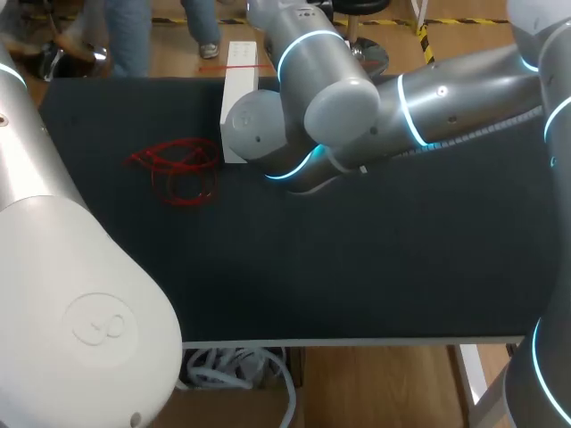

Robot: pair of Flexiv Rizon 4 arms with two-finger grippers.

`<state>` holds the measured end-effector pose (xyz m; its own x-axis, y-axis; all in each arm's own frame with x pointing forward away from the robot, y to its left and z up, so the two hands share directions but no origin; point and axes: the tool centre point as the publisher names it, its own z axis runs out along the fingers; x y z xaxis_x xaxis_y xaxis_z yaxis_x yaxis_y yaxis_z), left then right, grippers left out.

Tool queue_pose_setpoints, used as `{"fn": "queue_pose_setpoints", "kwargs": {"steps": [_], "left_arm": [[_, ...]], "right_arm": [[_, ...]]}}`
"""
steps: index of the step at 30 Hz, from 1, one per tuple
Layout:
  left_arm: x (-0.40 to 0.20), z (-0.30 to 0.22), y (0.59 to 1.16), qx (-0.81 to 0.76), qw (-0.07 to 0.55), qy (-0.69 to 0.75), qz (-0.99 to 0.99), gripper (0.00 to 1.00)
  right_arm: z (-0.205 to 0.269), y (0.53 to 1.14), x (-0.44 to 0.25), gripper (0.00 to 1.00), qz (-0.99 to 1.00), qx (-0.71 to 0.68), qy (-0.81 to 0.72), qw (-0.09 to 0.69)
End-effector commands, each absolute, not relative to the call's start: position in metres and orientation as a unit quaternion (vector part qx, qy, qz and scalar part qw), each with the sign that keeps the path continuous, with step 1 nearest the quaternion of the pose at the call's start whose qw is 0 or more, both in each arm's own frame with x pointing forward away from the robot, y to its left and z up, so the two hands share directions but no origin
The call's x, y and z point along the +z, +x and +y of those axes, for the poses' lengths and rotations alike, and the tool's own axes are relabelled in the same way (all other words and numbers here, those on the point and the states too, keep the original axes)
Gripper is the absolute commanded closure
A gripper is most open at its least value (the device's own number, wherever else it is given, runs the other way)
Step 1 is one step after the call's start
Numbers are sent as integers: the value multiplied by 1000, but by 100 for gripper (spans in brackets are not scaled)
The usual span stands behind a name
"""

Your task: Grab the tape and strap the tape.

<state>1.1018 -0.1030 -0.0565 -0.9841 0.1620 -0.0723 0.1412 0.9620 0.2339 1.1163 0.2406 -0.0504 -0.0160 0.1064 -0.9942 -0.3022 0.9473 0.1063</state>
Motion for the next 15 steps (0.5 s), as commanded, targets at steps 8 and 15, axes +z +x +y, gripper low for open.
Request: {"fn": "queue_pose_setpoints", "kwargs": {"steps": [8, 15], "left_arm": [[-55, -104, 1102, 117, 44, 76, 989, 100], [-55, -104, 1102, 117, 44, 76, 989, 100]], "right_arm": [[246, 1118, -49, 100, 699, 148, -72, 696], [251, 1118, -50, 100, 700, 152, -73, 694]]}}
